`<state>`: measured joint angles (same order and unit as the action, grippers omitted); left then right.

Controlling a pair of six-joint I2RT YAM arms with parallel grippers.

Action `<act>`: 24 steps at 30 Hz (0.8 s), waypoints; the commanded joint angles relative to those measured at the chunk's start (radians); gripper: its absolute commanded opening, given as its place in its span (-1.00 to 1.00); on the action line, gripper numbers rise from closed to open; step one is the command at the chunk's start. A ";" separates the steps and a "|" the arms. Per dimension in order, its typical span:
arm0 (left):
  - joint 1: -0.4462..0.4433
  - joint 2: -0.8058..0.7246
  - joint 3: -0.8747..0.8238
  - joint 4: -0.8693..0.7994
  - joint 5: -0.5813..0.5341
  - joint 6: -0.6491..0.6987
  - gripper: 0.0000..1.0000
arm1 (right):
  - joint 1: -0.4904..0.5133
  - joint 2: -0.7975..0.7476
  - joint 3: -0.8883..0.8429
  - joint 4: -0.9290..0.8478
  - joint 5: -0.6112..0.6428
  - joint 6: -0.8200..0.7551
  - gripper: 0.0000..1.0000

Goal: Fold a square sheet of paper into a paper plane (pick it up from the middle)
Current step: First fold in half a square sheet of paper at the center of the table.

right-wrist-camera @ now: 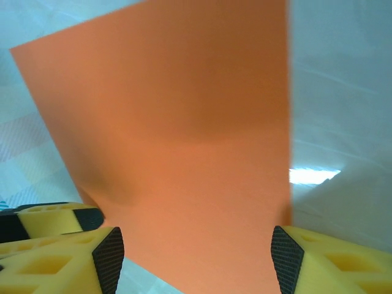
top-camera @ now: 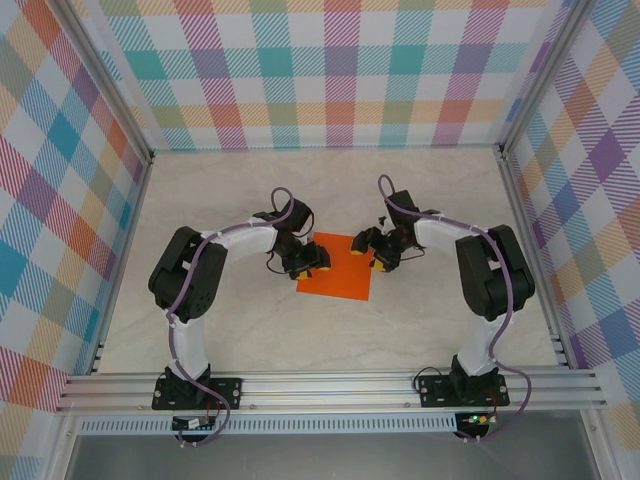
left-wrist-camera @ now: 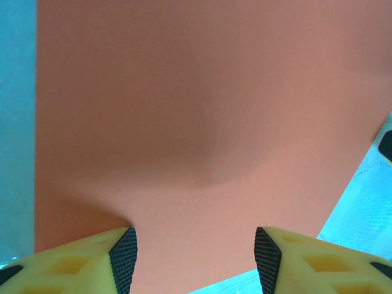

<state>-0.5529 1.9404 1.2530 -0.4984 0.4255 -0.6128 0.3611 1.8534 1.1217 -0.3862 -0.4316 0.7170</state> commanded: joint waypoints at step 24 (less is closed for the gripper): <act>0.004 0.030 0.000 -0.061 0.012 0.026 0.13 | -0.085 0.136 0.184 -0.070 -0.022 -0.090 0.34</act>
<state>-0.5529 1.9404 1.2533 -0.5018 0.4259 -0.6052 0.2749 1.9720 1.3148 -0.4572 -0.4084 0.6476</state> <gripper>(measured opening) 0.562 0.674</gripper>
